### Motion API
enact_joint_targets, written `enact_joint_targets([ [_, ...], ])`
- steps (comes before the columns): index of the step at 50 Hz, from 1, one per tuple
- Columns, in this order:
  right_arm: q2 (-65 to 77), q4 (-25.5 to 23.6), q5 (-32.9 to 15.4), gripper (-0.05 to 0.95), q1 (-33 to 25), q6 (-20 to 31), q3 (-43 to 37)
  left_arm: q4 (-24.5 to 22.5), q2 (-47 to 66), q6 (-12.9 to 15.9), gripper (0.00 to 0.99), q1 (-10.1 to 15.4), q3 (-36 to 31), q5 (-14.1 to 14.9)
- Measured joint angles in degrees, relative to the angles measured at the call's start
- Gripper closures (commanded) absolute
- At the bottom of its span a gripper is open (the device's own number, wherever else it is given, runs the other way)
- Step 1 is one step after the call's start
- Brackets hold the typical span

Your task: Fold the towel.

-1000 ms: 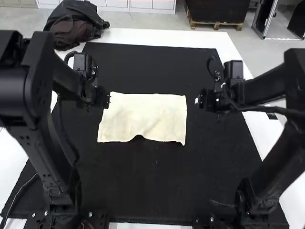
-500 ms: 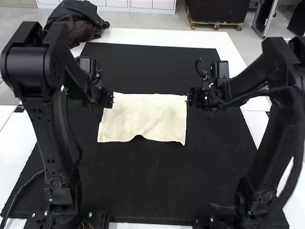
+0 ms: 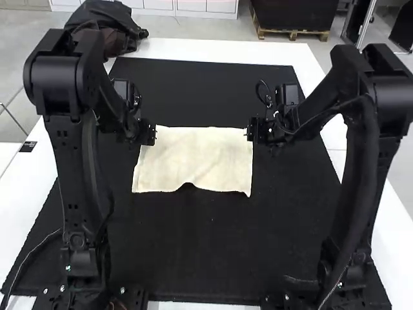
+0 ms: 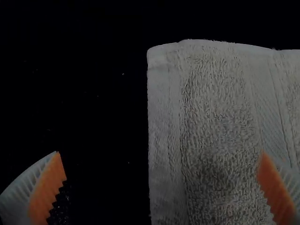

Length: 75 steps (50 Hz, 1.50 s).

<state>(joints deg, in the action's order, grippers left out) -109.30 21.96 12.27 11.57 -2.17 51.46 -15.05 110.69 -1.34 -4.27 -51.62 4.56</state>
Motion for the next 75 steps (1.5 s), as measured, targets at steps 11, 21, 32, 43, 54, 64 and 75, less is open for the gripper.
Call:
enact_joint_targets([
  [11, -4.4, 0.1, 0.0, -0.01, 0.0, 0.0, 3.1, -0.1, 2.8, 0.0, 0.036, 0.0, -2.6, 0.0],
  [21, -7.3, 0.1, 0.0, -0.01, 0.0, -0.2, 5.1, 0.0, 4.2, 0.0, 0.036, 0.0, -3.5, 0.0],
  [32, -9.6, 0.3, 0.0, -0.01, 0.0, -0.2, 6.9, -0.4, 4.4, 0.0, 0.036, -0.6, -3.5, 0.0],
  [43, -11.3, 1.0, -0.2, -0.01, 0.5, -0.2, 8.1, -0.9, 4.4, 0.0, 0.038, -1.8, -3.5, 0.0],
  [54, -11.5, 0.9, -0.5, -0.01, 0.5, -0.2, 8.4, -1.3, 4.5, 0.0, 0.039, -1.8, -3.5, 0.0],
  [64, -11.8, 0.9, -1.0, -0.01, 0.7, 0.3, 8.6, -1.5, 5.7, 0.0, 0.041, -1.8, -3.5, 0.0],
  [75, -12.2, 0.2, -2.5, 0.15, 1.1, 2.1, 9.3, -1.9, 6.3, 1.2, 0.103, -1.8, -3.7, 0.0],
])
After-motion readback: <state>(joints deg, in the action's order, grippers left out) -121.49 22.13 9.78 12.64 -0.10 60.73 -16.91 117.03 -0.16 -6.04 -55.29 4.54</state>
